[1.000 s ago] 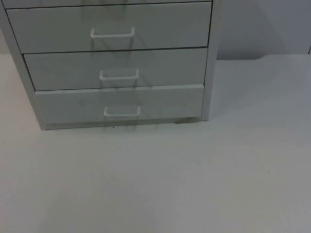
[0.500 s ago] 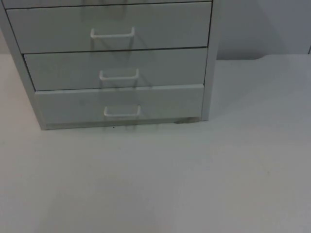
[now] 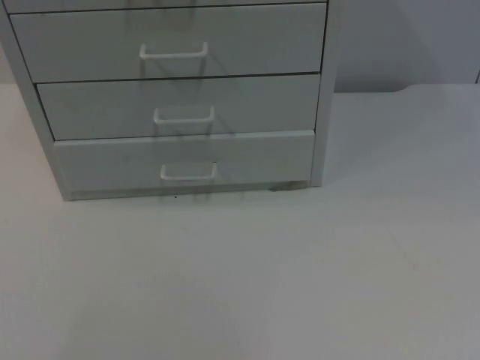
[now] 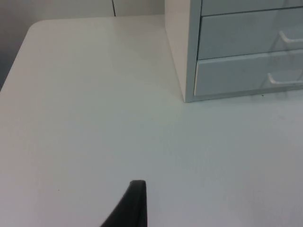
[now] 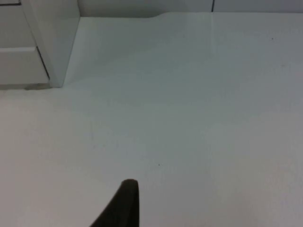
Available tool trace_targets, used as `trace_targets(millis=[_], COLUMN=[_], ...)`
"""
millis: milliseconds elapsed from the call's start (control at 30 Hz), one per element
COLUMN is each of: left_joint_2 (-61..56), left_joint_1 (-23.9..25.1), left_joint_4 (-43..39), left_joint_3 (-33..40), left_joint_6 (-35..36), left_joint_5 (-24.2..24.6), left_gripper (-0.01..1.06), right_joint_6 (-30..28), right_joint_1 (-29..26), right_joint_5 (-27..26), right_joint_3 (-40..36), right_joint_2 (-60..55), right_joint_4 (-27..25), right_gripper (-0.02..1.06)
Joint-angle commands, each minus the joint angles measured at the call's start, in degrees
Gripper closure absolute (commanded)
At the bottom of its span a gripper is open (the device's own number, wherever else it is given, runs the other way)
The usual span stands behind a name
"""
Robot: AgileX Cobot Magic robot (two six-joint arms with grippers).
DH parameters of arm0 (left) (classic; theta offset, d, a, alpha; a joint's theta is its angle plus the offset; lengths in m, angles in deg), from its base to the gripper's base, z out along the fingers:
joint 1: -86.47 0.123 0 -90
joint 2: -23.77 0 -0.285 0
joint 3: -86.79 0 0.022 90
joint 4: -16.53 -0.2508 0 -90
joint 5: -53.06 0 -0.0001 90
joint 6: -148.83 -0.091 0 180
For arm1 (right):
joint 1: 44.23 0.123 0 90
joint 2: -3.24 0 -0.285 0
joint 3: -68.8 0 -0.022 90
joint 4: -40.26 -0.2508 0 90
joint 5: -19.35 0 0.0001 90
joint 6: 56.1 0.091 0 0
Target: Open the drawer with the left hand, place the block into the drawer with the right hand, then close the drawer with the left hand.
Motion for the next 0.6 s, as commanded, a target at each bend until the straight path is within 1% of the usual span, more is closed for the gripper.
trace_targets(millis=[0,567], left_joint_2=[-0.2,-0.2], left_joint_1=[0.1,0.6], left_joint_4=[-0.1,-0.2], left_joint_3=[0.2,0.2], left_joint_6=[0.5,0.5], left_joint_5=[0.2,0.2], left_gripper=[0.00,0.00], right_joint_6=[0.4,0.4], right_joint_1=[-2.5,-3.0], right_joint_5=[-0.4,-0.4], right_joint_3=[-0.1,-0.1], right_joint_2=[0.1,0.1], right_joint_4=[-0.1,-0.1], right_gripper=[-0.01,-0.01])
